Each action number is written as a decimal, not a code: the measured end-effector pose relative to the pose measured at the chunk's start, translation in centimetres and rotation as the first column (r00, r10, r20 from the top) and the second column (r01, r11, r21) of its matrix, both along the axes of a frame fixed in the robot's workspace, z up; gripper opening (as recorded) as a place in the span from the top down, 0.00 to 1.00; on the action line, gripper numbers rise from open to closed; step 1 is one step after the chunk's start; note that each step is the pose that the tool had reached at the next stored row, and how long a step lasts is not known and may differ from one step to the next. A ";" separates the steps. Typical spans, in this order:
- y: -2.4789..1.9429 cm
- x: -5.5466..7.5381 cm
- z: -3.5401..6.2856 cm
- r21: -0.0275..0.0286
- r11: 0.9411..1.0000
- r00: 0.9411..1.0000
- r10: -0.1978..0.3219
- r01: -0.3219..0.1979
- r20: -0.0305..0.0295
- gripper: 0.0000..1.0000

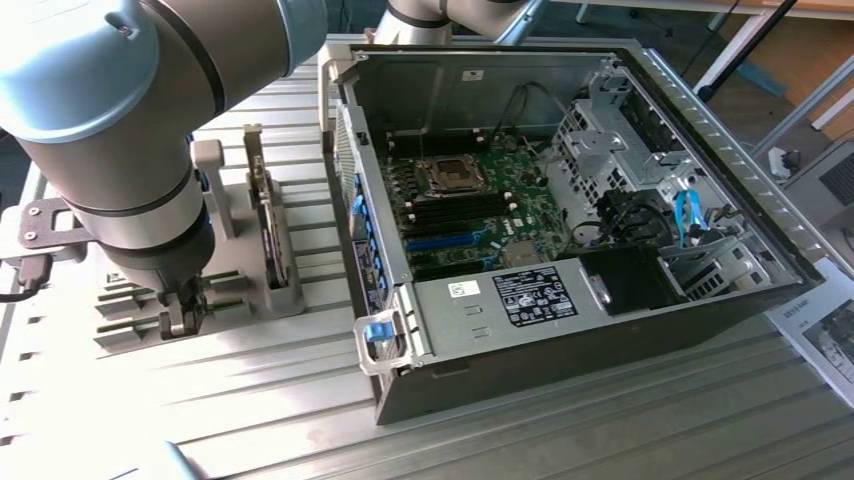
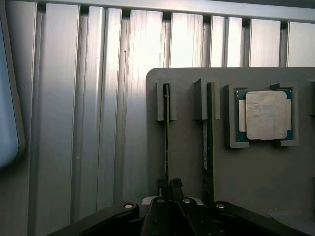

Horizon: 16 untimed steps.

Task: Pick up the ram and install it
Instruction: 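Pick up the ram and move it above insertion slot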

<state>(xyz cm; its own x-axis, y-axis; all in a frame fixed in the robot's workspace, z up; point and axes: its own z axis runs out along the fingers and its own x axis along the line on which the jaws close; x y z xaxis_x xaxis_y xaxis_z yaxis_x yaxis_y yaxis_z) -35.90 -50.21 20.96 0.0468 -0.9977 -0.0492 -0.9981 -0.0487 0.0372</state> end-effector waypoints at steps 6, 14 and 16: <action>0.00 0.0 0.35 0.000 1.000 1.000 0.000 0.000 0.000 0.88; 0.00 0.0 2.08 0.000 1.000 1.000 0.000 0.000 0.000 0.88; 0.00 0.0 2.51 0.000 1.000 1.000 0.000 0.000 0.000 0.88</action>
<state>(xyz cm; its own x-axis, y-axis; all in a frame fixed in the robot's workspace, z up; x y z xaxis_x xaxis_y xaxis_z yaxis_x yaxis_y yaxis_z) -35.87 -50.21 23.48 0.0468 -0.9977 -0.0493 -0.9981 -0.0487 0.0371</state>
